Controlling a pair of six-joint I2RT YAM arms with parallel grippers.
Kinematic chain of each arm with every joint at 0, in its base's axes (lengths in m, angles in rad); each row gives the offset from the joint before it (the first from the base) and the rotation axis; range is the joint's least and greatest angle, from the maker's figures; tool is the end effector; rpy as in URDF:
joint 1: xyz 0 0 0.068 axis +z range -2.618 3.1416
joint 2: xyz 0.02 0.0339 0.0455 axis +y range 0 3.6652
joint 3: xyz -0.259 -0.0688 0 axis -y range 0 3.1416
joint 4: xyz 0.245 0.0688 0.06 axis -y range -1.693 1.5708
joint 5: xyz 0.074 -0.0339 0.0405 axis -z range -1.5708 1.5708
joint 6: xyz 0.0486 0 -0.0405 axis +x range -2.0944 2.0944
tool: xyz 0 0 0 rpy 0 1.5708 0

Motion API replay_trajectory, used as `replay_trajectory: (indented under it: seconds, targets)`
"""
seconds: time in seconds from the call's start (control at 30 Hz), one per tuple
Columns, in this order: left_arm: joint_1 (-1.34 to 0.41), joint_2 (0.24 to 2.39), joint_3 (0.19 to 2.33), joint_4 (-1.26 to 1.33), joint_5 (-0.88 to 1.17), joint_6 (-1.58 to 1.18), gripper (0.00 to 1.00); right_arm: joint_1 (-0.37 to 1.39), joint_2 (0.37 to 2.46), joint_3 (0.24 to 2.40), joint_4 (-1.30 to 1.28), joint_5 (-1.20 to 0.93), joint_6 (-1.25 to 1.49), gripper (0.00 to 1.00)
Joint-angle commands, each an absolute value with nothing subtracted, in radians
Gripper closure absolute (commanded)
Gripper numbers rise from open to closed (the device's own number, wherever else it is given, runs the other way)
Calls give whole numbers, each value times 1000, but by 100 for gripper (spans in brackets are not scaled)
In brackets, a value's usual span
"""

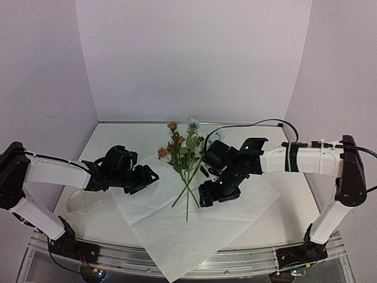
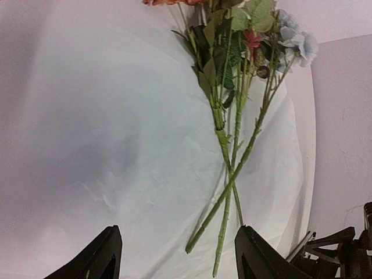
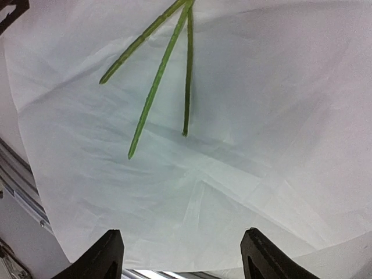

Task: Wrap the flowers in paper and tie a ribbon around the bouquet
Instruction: Adjust the fake flower on the flattened wrapping paper, then pick up the bottom corner of the flattened wrapping paper from the center of the board.

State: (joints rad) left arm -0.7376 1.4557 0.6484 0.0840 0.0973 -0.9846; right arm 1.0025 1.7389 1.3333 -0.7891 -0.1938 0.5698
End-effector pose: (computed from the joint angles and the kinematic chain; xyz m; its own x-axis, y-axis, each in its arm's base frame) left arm 0.2150 -0.2017 0.1543 -0.8735 -0.3266 -0.3611 -0.0080 0.7512 -0.6600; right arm 0.1842 0.3058 0.2141 -0.8882 -0.4073 -0.2126 -0.4584 0.8174 0.3490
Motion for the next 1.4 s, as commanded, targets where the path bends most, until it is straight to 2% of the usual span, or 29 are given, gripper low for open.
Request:
replay_trajectory:
  seconds: [0.0,0.13,0.37,0.63,1.0,1.17,1.3,1.37]
  targets:
    - [-780,1368,658,10,61,-933,31,1177,1645,1247,-797,-55,493,25]
    - [-794,1292,623,-54,32,-932,31,1352,1661,1235,-780,46,368,21]
    - [-698,1104,621,-253,-97,-905,23,1547,1855,1419,-812,82,207,14]
    - [-509,988,650,-364,-68,-841,21,1649,2052,1634,-892,84,173,9]
    - [-496,980,733,-423,-95,-805,22,1692,2168,1669,-893,67,227,9]
    - [-496,992,749,-420,-95,-791,24,1692,2205,1677,-886,79,222,20]
    - [-496,998,758,-418,-94,-781,26,1691,2179,1656,-878,100,205,39]
    - [-496,1001,757,-411,-88,-779,28,1686,2156,1641,-877,111,190,52]
